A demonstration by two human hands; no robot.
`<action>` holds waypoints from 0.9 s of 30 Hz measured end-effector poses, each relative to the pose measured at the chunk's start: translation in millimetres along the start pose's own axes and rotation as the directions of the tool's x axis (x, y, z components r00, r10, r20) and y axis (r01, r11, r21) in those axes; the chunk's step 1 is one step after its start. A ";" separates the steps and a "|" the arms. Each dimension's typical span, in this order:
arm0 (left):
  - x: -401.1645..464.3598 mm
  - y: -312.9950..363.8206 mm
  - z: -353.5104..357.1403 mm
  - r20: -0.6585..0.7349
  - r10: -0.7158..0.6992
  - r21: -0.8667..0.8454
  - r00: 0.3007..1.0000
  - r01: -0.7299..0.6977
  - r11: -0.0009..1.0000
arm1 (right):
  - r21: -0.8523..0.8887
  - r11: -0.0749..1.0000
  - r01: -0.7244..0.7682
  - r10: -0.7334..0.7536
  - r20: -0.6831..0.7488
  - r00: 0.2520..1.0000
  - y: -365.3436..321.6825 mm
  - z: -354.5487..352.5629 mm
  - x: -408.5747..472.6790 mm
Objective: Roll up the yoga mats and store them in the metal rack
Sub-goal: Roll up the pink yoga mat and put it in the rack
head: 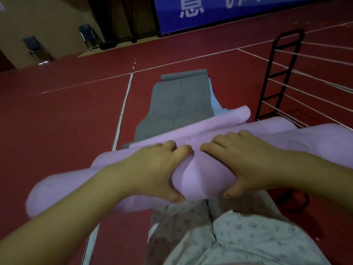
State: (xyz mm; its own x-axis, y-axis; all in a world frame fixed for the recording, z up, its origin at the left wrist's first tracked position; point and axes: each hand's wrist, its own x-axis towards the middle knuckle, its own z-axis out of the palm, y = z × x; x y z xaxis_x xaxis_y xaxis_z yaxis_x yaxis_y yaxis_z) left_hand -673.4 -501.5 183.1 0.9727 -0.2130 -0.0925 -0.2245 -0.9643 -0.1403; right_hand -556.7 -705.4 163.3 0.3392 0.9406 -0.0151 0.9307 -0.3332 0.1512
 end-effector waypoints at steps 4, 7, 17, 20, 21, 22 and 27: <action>5.9 -9.9 11.1 0.092 -0.053 -0.208 0.994 0.072 0.975 | 0.149 0.989 -0.018 0.012 0.042 0.999 6.3 9.5 3.6; -1.2 -9.1 9.0 0.022 -0.075 -0.147 0.997 0.078 0.986 | 0.234 0.972 -0.012 -0.002 0.058 0.998 13.4 2.7 9.7; 9.5 5.0 15.4 -0.241 -0.049 -0.078 0.969 0.031 0.996 | 0.581 0.806 -0.113 -0.088 0.306 0.948 52.4 -8.2 55.7; 20.6 -7.6 6.3 -0.087 -0.085 -0.226 0.993 0.063 0.972 | 0.575 0.804 -0.148 -0.107 0.386 0.916 64.1 -9.3 72.5; 23.9 -11.4 3.5 -0.073 -0.072 -0.260 0.995 0.051 0.964 | 0.562 0.813 -0.152 -0.110 0.405 0.908 67.6 -9.8 76.8; 27.2 -15.3 0.7 -0.069 -0.062 -0.295 0.996 0.039 0.955 | 0.544 0.825 -0.154 -0.108 0.419 0.902 70.4 -11.0 80.4; 43.7 -42.1 -8.3 0.064 -0.085 -0.477 0.994 0.105 0.872 | 0.530 0.833 -0.158 -0.054 0.362 0.930 75.2 -24.9 80.3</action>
State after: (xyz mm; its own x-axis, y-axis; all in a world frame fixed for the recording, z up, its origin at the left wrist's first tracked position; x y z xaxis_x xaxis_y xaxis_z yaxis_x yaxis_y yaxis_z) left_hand -620.9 -471.5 193.2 0.9824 -0.1199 -0.1433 -0.0652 -0.9387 0.3384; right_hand -462.9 -653.3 198.1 0.3155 0.8693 -0.3804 0.7943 -0.4613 -0.3952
